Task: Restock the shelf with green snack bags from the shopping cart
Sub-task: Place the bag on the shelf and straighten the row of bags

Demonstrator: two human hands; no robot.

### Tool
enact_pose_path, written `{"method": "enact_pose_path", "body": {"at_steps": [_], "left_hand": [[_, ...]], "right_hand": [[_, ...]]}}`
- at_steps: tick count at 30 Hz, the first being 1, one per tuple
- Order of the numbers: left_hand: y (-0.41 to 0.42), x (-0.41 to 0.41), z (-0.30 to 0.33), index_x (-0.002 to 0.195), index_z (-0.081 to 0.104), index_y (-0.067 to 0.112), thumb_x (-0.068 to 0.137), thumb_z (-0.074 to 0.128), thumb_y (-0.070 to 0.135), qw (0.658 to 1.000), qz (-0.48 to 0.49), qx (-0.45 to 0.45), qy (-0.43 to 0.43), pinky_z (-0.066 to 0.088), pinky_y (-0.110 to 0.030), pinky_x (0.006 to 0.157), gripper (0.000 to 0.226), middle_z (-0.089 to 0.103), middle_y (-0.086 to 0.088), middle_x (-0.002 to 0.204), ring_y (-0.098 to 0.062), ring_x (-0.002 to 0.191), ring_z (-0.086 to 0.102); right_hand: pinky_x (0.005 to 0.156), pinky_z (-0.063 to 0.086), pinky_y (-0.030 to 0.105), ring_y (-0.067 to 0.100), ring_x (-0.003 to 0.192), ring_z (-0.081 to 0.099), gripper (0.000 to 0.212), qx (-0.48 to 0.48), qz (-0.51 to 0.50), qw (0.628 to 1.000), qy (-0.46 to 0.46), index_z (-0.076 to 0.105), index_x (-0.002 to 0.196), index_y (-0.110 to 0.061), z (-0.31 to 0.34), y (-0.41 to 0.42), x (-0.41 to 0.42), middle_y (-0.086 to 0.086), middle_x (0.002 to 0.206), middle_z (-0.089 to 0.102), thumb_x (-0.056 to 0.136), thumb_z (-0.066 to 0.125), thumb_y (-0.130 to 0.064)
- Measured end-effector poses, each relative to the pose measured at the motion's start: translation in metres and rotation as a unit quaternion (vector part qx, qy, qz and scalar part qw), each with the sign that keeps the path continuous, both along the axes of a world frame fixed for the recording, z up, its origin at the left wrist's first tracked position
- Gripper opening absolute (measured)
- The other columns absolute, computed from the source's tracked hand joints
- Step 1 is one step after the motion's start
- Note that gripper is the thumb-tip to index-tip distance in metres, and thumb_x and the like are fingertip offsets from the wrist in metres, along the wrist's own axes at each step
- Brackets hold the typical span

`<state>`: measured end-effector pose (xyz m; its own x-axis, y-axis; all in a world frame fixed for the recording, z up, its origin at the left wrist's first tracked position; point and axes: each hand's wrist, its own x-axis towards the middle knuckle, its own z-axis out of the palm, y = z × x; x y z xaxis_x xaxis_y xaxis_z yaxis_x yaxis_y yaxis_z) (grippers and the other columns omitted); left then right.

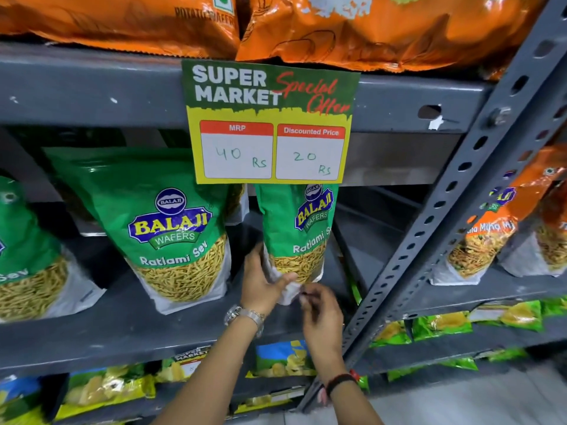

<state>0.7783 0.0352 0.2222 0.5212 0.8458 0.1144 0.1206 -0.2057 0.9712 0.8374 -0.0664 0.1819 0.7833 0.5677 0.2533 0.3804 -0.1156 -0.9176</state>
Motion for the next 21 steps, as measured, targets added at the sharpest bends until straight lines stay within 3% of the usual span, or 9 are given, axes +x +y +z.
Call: {"method": "enact_pose_path", "body": {"at_steps": [2, 3, 5, 8, 12, 15, 18, 21], "left_hand": [[0.013, -0.003, -0.003, 0.129, 0.036, 0.008, 0.072, 0.069, 0.004, 0.999, -0.039, -0.026, 0.005, 0.031, -0.025, 0.098, 0.066, 0.048, -0.008, 0.127, -0.021, 0.123, 0.042], [0.018, -0.006, -0.005, 0.131, 0.034, 0.009, 0.076, 0.065, 0.004, 0.997, -0.066, -0.038, 0.010, 0.031, -0.027, 0.101, 0.063, 0.047, -0.006, 0.129, -0.020, 0.124, 0.041], [0.025, -0.010, -0.008, 0.135, 0.028, 0.012, 0.081, 0.059, 0.006, 0.993, -0.106, -0.054, 0.022, 0.026, -0.039, 0.113, 0.062, 0.039, -0.005, 0.142, -0.020, 0.132, 0.034], [0.023, -0.012, -0.012, 0.140, 0.018, 0.017, 0.084, 0.056, 0.009, 0.990, -0.114, -0.078, 0.013, 0.019, -0.046, 0.117, 0.068, 0.026, -0.004, 0.150, -0.018, 0.138, 0.023], [0.012, -0.015, -0.021, 0.140, 0.013, 0.021, 0.065, 0.073, 0.027, 0.989, -0.106, -0.105, 0.014, 0.020, -0.042, 0.117, 0.096, 0.026, 0.003, 0.147, -0.017, 0.138, 0.021], [0.005, -0.013, -0.028, 0.136, 0.022, 0.016, 0.058, 0.075, 0.020, 0.992, -0.087, -0.091, 0.030, 0.027, -0.037, 0.112, 0.094, 0.038, -0.001, 0.136, -0.019, 0.131, 0.033], [-0.001, -0.016, -0.027, 0.136, 0.024, 0.016, 0.067, 0.074, 0.004, 0.996, -0.069, -0.061, 0.020, 0.028, -0.028, 0.105, 0.086, 0.038, 0.003, 0.134, -0.012, 0.124, 0.034], [-0.008, -0.022, -0.025, 0.136, 0.021, 0.017, 0.070, 0.071, 0.002, 0.998, -0.061, -0.020, 0.016, 0.026, -0.019, 0.098, 0.084, 0.031, 0.013, 0.127, -0.004, 0.121, 0.029]], "right_hand": [[0.071, 0.039, 0.006, 0.018, 0.088, 0.055, 0.014, 0.044, -0.056, 0.997, 0.032, 0.049, 0.092, -0.027, 0.010, 0.003, 0.007, 0.006, 0.097, 0.057, 0.089, 0.050, -0.013], [0.076, 0.038, 0.004, 0.017, 0.094, 0.053, 0.014, 0.065, -0.066, 0.994, 0.063, 0.049, 0.103, -0.020, 0.016, 0.006, 0.011, 0.004, 0.106, 0.055, 0.089, 0.047, -0.023], [0.092, 0.032, 0.013, 0.010, 0.114, 0.043, 0.040, 0.090, -0.050, 0.986, 0.130, 0.036, 0.130, -0.016, 0.026, 0.012, 0.020, -0.004, 0.129, 0.041, 0.093, 0.042, -0.032], [0.100, 0.021, 0.025, 0.002, 0.122, 0.026, 0.046, 0.094, -0.022, 0.973, 0.208, 0.016, 0.140, -0.030, 0.035, 0.022, 0.030, -0.015, 0.138, 0.023, 0.096, 0.029, -0.035], [0.102, 0.035, 0.020, 0.010, 0.132, 0.031, 0.047, 0.085, 0.053, 0.970, 0.221, 0.022, 0.139, -0.024, 0.027, 0.026, 0.036, -0.002, 0.149, 0.029, 0.096, 0.026, -0.042], [0.099, 0.037, 0.020, 0.013, 0.129, 0.038, 0.074, 0.076, 0.070, 0.976, 0.193, 0.025, 0.137, -0.024, 0.024, 0.025, 0.030, 0.001, 0.144, 0.037, 0.078, 0.031, -0.068], [0.106, 0.037, 0.038, 0.018, 0.126, 0.041, 0.093, 0.059, 0.071, 0.978, 0.188, 0.028, 0.134, -0.027, 0.023, 0.017, 0.024, 0.004, 0.141, 0.039, 0.061, 0.038, -0.084], [0.105, 0.028, 0.031, 0.007, 0.127, 0.033, 0.112, 0.048, 0.120, 0.964, 0.231, 0.014, 0.138, -0.039, 0.024, 0.003, 0.020, -0.011, 0.145, 0.028, 0.043, 0.046, -0.091]]}}
